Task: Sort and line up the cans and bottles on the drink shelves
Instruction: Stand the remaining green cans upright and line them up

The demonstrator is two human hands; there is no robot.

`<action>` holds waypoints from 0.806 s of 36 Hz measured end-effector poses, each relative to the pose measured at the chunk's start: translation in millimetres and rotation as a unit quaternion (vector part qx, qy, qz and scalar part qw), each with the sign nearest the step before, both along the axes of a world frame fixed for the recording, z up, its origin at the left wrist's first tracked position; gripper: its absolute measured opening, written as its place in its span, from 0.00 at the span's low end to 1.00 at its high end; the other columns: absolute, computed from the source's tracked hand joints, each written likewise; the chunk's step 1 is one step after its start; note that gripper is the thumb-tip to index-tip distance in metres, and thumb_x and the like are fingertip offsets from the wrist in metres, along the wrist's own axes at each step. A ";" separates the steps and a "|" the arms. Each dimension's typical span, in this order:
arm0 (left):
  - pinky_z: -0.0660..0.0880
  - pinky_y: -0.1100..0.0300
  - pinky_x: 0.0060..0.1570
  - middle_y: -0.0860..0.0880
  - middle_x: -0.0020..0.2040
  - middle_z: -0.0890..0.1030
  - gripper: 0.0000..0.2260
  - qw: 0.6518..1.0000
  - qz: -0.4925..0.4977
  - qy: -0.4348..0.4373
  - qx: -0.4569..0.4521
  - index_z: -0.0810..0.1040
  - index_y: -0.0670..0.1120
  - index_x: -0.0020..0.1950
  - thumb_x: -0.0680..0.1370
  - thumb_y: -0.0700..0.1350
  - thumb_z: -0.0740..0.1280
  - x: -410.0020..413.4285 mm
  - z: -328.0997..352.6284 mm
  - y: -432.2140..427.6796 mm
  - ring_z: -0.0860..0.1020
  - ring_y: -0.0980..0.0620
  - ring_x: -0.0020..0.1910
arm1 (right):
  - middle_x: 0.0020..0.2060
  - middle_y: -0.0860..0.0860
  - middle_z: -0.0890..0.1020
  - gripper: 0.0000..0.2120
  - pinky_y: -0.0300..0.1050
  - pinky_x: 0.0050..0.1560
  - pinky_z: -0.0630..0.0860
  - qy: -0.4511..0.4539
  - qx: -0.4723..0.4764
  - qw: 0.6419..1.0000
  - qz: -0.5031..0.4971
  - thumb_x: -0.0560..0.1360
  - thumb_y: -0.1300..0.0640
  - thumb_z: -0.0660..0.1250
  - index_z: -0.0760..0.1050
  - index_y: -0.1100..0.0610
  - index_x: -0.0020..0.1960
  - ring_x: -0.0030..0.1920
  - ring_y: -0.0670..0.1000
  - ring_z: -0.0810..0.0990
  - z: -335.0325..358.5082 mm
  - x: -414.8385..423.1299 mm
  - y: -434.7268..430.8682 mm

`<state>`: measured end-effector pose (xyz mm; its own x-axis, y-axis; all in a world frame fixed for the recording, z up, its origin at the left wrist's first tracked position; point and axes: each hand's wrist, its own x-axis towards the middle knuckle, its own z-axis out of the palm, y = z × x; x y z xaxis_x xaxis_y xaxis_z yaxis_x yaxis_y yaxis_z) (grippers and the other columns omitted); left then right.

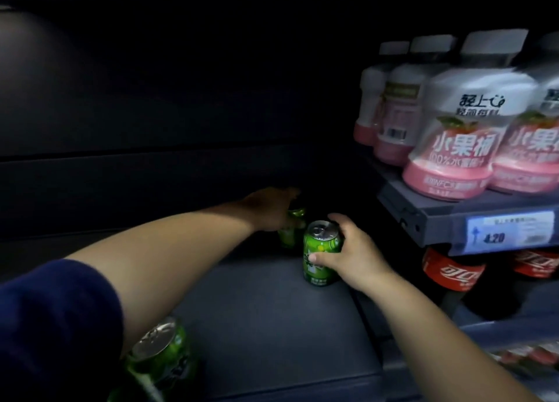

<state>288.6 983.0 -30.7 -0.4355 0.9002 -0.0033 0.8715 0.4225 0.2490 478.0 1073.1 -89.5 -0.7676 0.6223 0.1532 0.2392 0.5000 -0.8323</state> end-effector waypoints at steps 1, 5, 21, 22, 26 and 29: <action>0.69 0.62 0.60 0.46 0.72 0.74 0.34 1.000 0.000 0.003 -0.001 0.64 0.48 0.78 0.76 0.57 0.72 0.1 -0.1 3.0 0.74 0.47 0.68 | 0.56 0.46 0.78 0.42 0.49 0.63 0.77 0.000 -0.001 1.000 0.005 0.63 0.56 0.83 0.69 0.50 0.73 0.59 0.49 0.79 -0.4 0.2 2.4; 0.73 0.62 0.50 0.47 0.60 0.82 0.23 1.000 -0.007 0.002 -0.014 0.76 0.48 0.66 0.73 0.49 0.75 -1.3 10.2 3.8 0.79 0.48 0.58 | 0.52 0.42 0.79 0.36 0.40 0.56 0.76 0.021 -0.012 1.000 0.018 0.63 0.60 0.83 0.72 0.47 0.66 0.56 0.47 0.79 -2.9 -0.8 6.4; 0.68 0.64 0.49 0.55 0.57 0.78 0.31 0.986 -0.012 -0.016 -0.168 0.75 0.54 0.67 0.66 0.41 0.80 -32.2 40.9 -178.2 0.75 0.54 0.53 | 0.57 0.43 0.82 0.41 0.48 0.61 0.80 -0.030 -0.035 0.975 0.219 0.60 0.58 0.83 0.72 0.45 0.70 0.57 0.44 0.82 5.2 -75.8 -74.5; 0.69 0.63 0.49 0.56 0.55 0.77 0.30 0.986 -0.016 -0.024 -0.166 0.75 0.53 0.65 0.66 0.40 0.80 -34.0 40.4 -191.3 0.75 0.54 0.53 | 0.58 0.44 0.82 0.41 0.49 0.61 0.80 -0.029 -0.037 0.971 0.235 0.59 0.58 0.83 0.73 0.45 0.69 0.57 0.44 0.82 6.0 -80.6 -83.9; 0.72 0.68 0.46 0.61 0.49 0.78 0.29 0.986 -0.014 -0.065 -0.152 0.77 0.55 0.61 0.64 0.36 0.80 -41.4 37.8 -234.7 0.76 0.63 0.46 | 0.57 0.45 0.82 0.38 0.45 0.59 0.80 -0.033 -0.038 0.959 0.280 0.60 0.60 0.84 0.75 0.45 0.67 0.56 0.44 0.82 8.9 -94.3 -119.1; 0.75 0.65 0.50 0.61 0.51 0.80 0.28 0.986 -0.013 -0.093 -0.136 0.78 0.59 0.61 0.66 0.37 0.79 -47.2 37.3 -254.6 0.78 0.63 0.49 | 0.57 0.44 0.83 0.34 0.43 0.60 0.79 -0.038 -0.048 0.952 0.299 0.60 0.53 0.84 0.76 0.42 0.63 0.57 0.43 0.82 10.6 -100.1 -138.4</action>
<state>241.4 728.4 6.6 -0.3816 0.8657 -0.3241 0.8329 0.4741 0.2856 377.9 934.7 -78.8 -0.9958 0.0787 0.0472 -0.0027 0.4888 -0.8724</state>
